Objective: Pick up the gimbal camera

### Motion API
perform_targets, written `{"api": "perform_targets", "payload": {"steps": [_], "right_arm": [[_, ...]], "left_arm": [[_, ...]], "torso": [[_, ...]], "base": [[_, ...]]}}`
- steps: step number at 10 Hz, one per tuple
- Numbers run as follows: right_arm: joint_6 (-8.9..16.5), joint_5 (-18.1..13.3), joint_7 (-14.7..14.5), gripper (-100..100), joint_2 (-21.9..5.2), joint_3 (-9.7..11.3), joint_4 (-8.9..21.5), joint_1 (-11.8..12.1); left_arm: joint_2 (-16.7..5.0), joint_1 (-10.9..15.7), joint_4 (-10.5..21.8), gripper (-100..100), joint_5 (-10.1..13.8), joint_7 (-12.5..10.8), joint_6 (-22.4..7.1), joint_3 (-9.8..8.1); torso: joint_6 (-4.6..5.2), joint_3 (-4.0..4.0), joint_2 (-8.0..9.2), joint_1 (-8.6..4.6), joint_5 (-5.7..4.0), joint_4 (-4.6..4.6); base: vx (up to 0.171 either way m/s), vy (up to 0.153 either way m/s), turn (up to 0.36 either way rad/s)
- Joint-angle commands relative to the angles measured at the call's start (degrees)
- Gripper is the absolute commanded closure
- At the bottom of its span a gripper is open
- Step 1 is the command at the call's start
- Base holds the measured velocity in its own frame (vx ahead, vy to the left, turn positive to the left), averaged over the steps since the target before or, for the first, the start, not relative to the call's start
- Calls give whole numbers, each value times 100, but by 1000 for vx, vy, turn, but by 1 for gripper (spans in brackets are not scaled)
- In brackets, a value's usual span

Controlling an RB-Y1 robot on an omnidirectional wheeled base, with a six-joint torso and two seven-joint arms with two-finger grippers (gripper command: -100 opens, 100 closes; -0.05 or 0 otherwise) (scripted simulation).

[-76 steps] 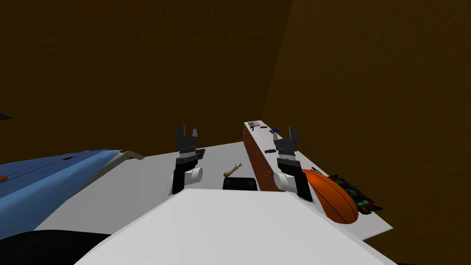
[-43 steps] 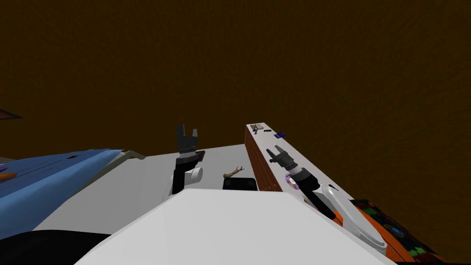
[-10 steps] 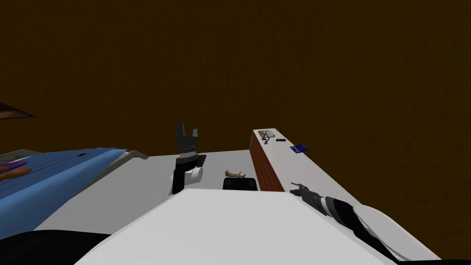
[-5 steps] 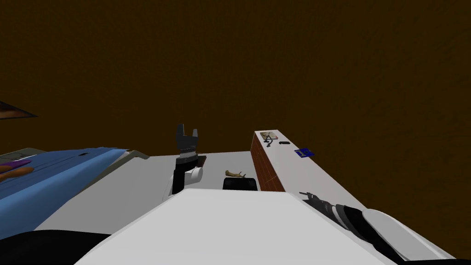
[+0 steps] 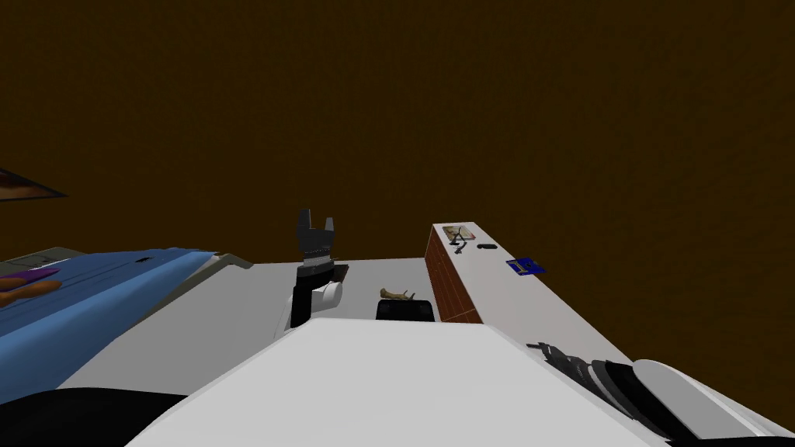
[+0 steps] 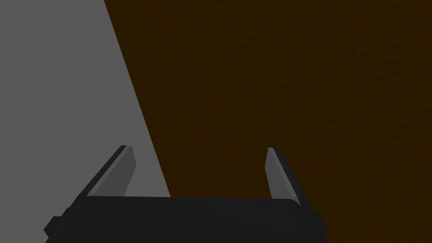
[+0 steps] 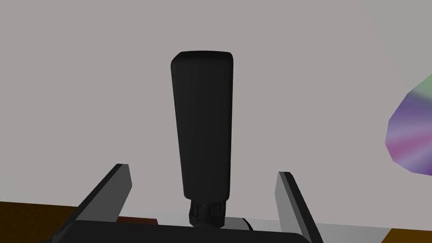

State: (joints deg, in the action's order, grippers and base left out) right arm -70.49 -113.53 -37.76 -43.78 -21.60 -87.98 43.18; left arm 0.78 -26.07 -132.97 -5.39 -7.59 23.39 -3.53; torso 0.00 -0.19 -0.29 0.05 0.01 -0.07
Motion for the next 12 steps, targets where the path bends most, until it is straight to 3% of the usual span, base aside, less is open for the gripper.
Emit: {"api": "perform_targets", "payload": {"steps": [1,2,3,5,6,7,11,12], "right_arm": [[0,0,0,-100,0,0,0,0],[-15,-9,-16,0,-8,-3,6,-1],[181,-73,-43,-100,99,145,149,-42],[375,-137,-72,-100,204,292,292,-82],[279,-90,-79,-100,143,220,260,-74],[300,-94,-80,100,148,229,269,-77],[297,-94,-81,100,147,229,267,-77],[297,-94,-80,0,147,228,267,-77]], "left_arm": [[0,0,0,0,0,0,0,0],[0,0,0,0,0,0,0,0],[0,1,0,0,0,0,0,0],[0,1,0,0,0,0,0,0],[0,1,0,0,0,0,0,0],[0,1,0,0,0,0,0,0],[0,1,0,0,0,0,0,0],[0,1,0,0,0,0,0,0]], "torso": [[0,0,0,0,0,0],[1,8,15,-1,-1,3],[1,15,26,0,-1,6],[1,20,33,-8,-3,8],[0,21,36,-10,-4,8],[2,21,36,-6,-2,8],[2,20,33,-1,-1,8],[2,20,33,-1,-1,8]], "base": [[30,-2,5],[7,0,0],[4,-11,61],[-5,-22,68],[-4,-12,15],[0,0,0],[0,0,0],[0,0,0]]}}
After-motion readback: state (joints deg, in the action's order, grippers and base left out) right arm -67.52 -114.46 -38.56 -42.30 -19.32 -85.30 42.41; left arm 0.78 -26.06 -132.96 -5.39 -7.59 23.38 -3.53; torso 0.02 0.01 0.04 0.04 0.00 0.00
